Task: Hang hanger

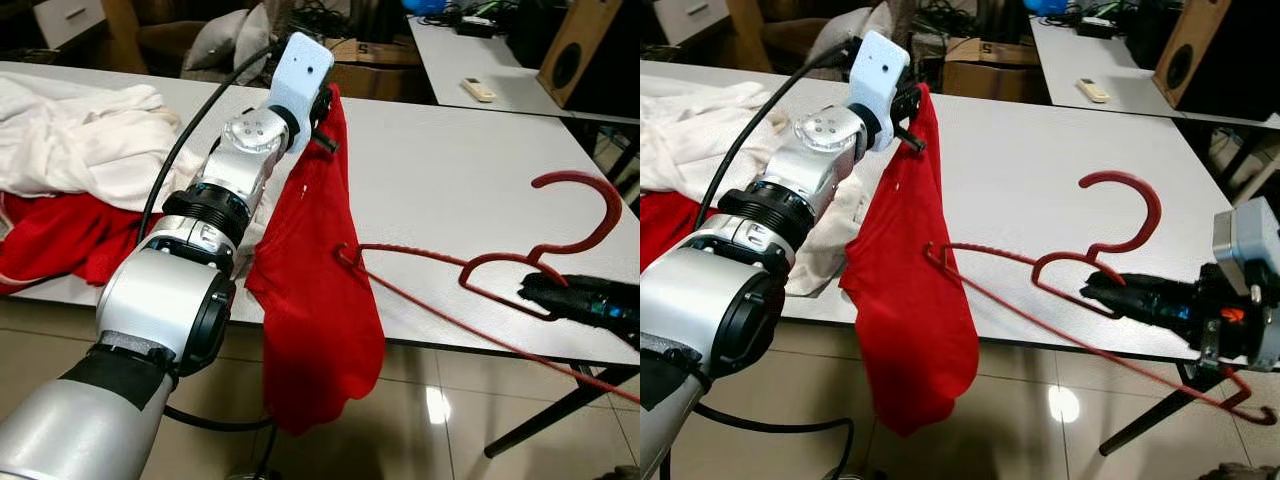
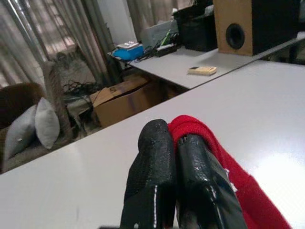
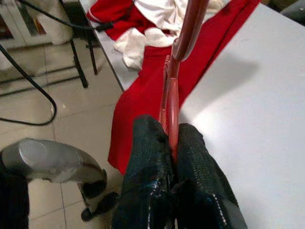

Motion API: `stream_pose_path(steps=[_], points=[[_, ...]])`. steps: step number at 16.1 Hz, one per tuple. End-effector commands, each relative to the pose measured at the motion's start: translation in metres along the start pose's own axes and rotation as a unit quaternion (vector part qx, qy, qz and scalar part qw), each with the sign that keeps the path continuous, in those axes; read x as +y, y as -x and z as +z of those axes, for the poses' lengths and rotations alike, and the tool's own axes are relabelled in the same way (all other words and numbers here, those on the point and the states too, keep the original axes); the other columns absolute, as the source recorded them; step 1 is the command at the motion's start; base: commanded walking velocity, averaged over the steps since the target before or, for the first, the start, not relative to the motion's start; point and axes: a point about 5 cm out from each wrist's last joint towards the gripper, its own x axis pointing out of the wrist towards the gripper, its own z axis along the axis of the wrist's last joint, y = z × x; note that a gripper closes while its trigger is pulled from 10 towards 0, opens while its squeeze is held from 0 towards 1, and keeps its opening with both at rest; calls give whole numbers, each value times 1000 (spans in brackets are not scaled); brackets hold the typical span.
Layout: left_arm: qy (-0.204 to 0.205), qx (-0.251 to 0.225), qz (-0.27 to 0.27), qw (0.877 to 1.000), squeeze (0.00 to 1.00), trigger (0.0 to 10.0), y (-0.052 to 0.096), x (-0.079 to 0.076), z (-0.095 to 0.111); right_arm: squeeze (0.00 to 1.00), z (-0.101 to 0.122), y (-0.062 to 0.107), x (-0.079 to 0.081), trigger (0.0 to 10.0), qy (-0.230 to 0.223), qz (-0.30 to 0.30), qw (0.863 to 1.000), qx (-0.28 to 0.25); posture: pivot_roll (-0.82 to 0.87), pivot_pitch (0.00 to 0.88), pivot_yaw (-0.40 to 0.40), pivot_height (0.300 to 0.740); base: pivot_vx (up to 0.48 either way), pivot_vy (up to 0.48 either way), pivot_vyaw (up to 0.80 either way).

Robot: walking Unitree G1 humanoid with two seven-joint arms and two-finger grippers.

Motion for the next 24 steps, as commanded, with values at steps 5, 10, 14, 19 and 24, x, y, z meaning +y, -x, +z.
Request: stream_pose_path(steps=[5, 10, 14, 19, 24], points=[[-41, 26, 1, 999, 0, 10000, 1, -5, -16, 0, 13, 14, -21, 10000, 34, -69, 996, -35, -57, 0, -25, 740, 0, 0, 0], [16, 10, -9, 1000, 0, 10000, -2, -12, -13, 0, -1, -1, -11, 10000, 13, -14, 1000, -8, -62, 0, -28, 740, 0, 0, 0], [118, -94, -100, 983, 0, 10000, -8, -19, 40, 0, -16, -40, -13, 10000, 18, -18, 1000, 10, -61, 0, -25, 740, 0, 0, 0], [184, -131, -196, 954, 0, 10000, 2, -22, 63, 0, -18, -74, -28, 10000, 31, -81, 996, -33, -46, 0, -22, 740, 0, 0, 0], [215, -148, -223, 939, 0, 10000, 34, -21, 66, 0, -23, -102, -36, 10000, 24, -117, 991, -58, -23, 0, -39, 740, 0, 0, 0]])
